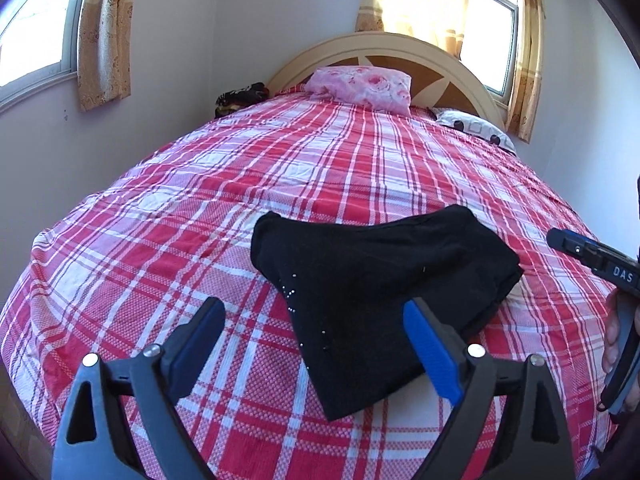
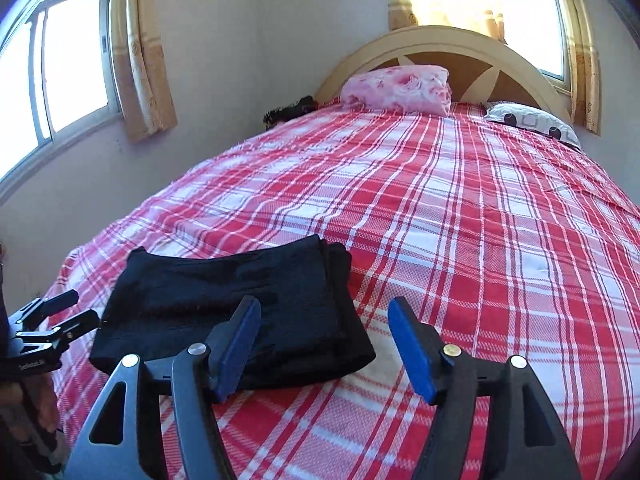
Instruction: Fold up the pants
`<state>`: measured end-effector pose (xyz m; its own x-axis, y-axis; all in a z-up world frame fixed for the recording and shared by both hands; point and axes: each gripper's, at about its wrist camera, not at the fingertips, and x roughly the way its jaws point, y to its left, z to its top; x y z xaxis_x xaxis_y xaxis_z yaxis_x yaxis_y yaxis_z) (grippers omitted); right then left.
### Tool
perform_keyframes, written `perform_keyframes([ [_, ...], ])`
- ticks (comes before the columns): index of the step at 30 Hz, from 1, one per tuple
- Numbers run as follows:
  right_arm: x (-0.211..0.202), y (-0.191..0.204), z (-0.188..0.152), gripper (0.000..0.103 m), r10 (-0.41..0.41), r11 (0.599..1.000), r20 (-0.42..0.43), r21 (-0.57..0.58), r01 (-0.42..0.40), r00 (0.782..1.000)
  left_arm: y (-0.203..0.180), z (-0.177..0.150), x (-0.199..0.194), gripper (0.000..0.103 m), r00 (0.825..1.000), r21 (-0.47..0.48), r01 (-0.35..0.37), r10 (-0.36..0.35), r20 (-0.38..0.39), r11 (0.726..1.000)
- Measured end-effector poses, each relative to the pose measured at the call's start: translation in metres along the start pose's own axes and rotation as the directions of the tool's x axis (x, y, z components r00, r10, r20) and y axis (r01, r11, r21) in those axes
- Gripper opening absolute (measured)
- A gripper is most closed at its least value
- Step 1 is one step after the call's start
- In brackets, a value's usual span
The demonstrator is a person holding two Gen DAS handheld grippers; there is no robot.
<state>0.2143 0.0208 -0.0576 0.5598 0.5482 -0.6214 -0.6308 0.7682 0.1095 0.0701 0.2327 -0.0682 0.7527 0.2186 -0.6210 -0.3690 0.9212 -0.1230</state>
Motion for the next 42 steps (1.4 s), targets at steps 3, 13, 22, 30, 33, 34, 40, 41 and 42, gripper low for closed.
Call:
perform_keyframes([
  [3,-0.02,0.003,-0.005,0.072,-0.005,1.0,0.036,0.013,0.004,0.999,0.0,0.0,-0.005,0.094,1.0,-0.003,0.007,-0.007,0.009,1.0],
  [13,-0.055,0.007,-0.016,0.074,-0.008,0.999,0.085,0.04,0.005,0.996,-0.012,0.0,-0.015,0.094,0.999,0.014,0.025,-0.026,0.035,1.0],
  [22,-0.061,0.008,-0.015,0.075,-0.007,0.999,0.096,0.043,0.003,0.995,-0.015,0.0,-0.016,0.094,0.999,0.027,0.017,-0.019,0.04,0.999],
  [30,-0.06,0.008,-0.018,0.075,-0.006,0.999,0.09,0.047,0.001,0.996,-0.017,-0.004,-0.015,0.094,0.999,0.033,0.02,-0.021,0.033,0.999],
  [33,-0.061,0.007,-0.02,0.075,-0.006,0.999,0.09,0.05,0.001,0.996,-0.019,-0.004,-0.015,0.094,0.999,0.037,0.019,-0.02,0.037,0.999],
  [34,-0.06,0.007,-0.02,0.075,-0.005,0.999,0.089,0.05,0.001,0.996,-0.019,-0.004,-0.016,0.094,0.999,0.04,0.017,-0.019,0.038,0.999],
  [40,-0.061,0.005,-0.023,0.075,-0.006,0.998,0.086,0.056,0.001,0.996,-0.022,-0.005,-0.015,0.094,0.999,0.051,0.021,-0.023,0.034,0.998],
  [41,-0.062,0.004,-0.024,0.075,-0.007,0.998,0.088,0.056,0.002,0.996,-0.023,-0.005,-0.015,0.094,0.999,0.052,0.022,-0.023,0.033,0.998],
  [42,-0.063,0.004,-0.024,0.075,-0.008,0.998,0.09,0.057,0.003,0.996,-0.024,-0.006,-0.016,0.094,0.999,0.055,0.023,-0.025,0.034,0.998],
])
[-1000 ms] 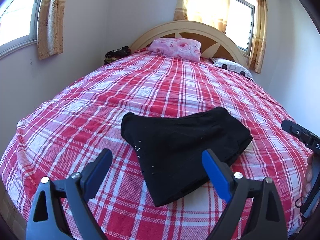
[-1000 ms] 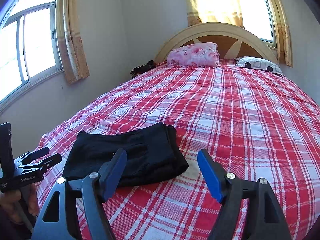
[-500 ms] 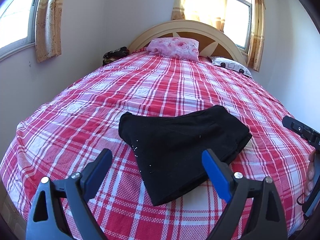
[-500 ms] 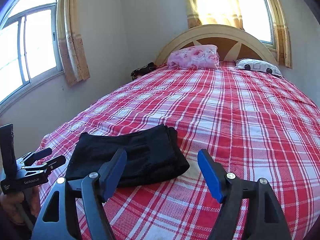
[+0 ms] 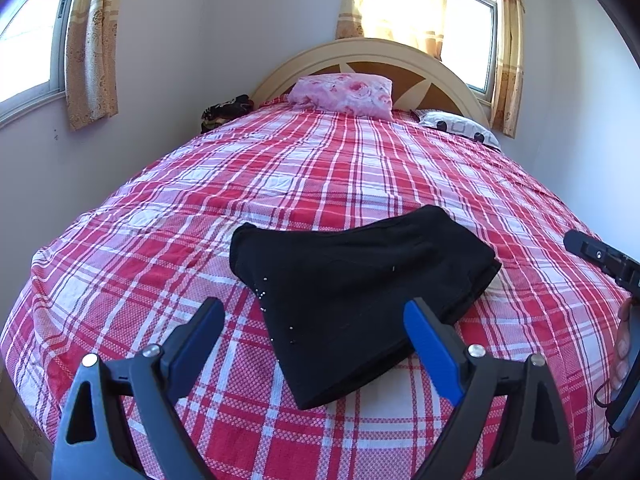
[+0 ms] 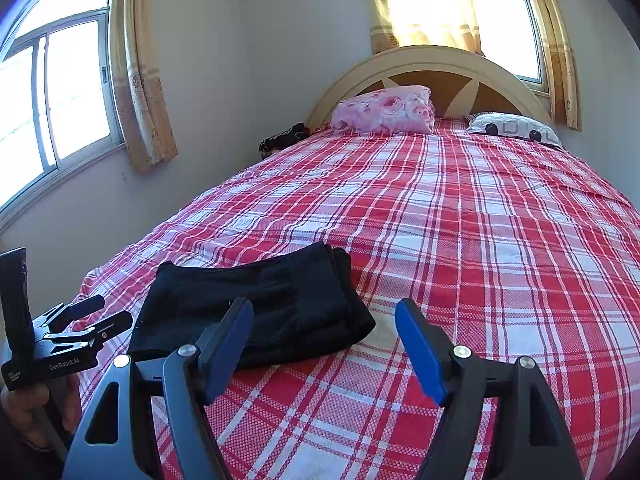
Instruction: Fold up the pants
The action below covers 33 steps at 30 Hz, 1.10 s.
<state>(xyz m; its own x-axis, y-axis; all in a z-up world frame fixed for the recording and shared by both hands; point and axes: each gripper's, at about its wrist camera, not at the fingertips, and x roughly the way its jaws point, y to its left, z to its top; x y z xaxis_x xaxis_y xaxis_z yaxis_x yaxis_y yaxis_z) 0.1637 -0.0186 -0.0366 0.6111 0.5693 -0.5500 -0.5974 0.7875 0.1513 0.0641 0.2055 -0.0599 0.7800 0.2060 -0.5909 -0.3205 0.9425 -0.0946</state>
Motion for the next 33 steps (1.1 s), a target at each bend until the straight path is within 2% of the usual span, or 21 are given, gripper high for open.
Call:
perform_keyframes([
  [8,-0.006,-0.004,-0.001,0.075,-0.004,1.0,0.011,0.011,0.004,1.0,-0.003,0.0,0.0,0.094,1.0,0.006,-0.005,0.005,-0.003,1.0],
  [11,-0.007,-0.004,-0.001,0.075,-0.004,1.0,0.014,0.01,0.004,1.0,-0.004,0.0,0.0,0.099,1.0,0.005,-0.018,0.018,-0.008,1.0],
  [25,-0.012,-0.002,0.0,0.075,0.0,1.0,0.024,0.008,0.0,1.0,-0.007,0.008,-0.013,0.099,0.999,0.017,-0.008,0.007,0.035,1.0],
  [33,-0.013,-0.003,0.0,0.075,0.0,1.0,0.022,0.01,0.0,1.0,-0.008,0.01,-0.013,0.099,1.0,0.014,-0.009,0.009,0.026,1.0],
])
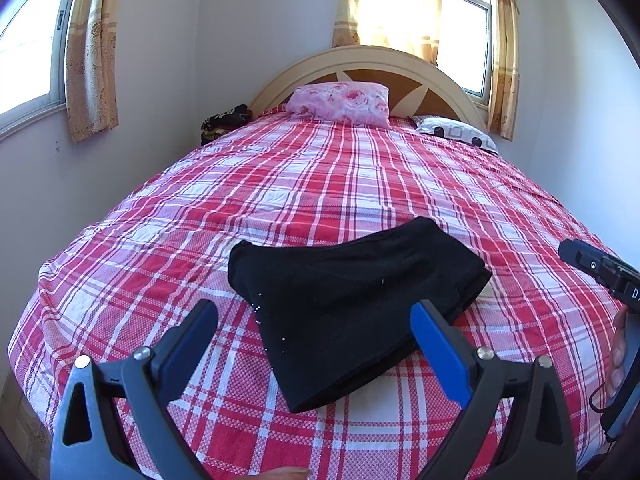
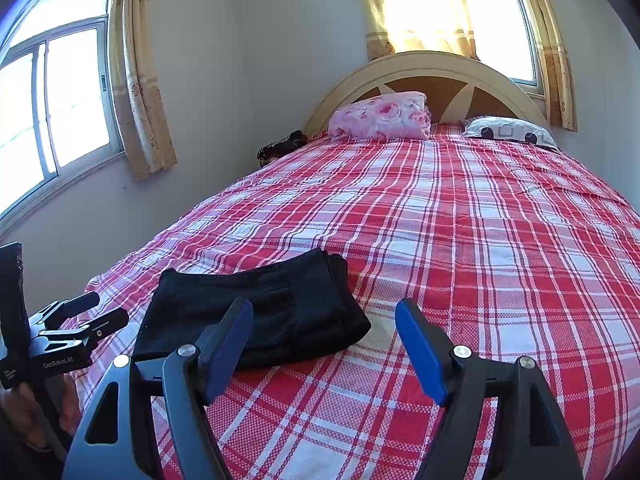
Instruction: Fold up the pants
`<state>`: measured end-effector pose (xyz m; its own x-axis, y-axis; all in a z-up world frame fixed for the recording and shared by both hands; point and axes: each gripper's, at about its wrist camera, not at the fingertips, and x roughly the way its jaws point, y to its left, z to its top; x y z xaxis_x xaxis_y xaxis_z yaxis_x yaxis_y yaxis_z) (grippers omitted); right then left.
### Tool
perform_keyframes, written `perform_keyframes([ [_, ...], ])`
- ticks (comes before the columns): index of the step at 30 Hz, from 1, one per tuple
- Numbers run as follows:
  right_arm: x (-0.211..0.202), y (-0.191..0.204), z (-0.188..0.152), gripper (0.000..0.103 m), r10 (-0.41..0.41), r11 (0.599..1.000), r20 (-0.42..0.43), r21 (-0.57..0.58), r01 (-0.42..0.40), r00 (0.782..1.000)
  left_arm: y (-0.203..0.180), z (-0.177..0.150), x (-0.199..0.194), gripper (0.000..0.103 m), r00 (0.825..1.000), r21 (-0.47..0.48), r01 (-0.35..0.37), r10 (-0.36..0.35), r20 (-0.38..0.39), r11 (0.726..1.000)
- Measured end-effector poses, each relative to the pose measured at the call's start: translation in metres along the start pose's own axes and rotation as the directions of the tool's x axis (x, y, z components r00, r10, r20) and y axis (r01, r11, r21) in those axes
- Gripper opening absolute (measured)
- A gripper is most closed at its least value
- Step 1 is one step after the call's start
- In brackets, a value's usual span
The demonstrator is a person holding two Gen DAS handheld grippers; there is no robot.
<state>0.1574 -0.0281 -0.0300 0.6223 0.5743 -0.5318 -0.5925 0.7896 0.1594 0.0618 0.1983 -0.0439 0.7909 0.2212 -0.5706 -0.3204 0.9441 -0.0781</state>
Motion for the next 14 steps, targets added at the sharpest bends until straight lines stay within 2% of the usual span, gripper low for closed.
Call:
perform_keyframes([
  [6,0.0001,0.0015,-0.0015,0.075,0.001,1.0,-0.003,-0.005,-0.001,1.0,0.0035,0.0005,0.0003,0.101,1.0,-0.01,-0.031,0.031,0.002,0.999],
  [14,0.0029,0.0021,-0.0044,0.075,0.003,1.0,-0.017,-0.008,-0.003,1.0,0.0029,0.0001,-0.0032,0.102,1.0,-0.01,-0.013,0.013,0.014,1.0],
])
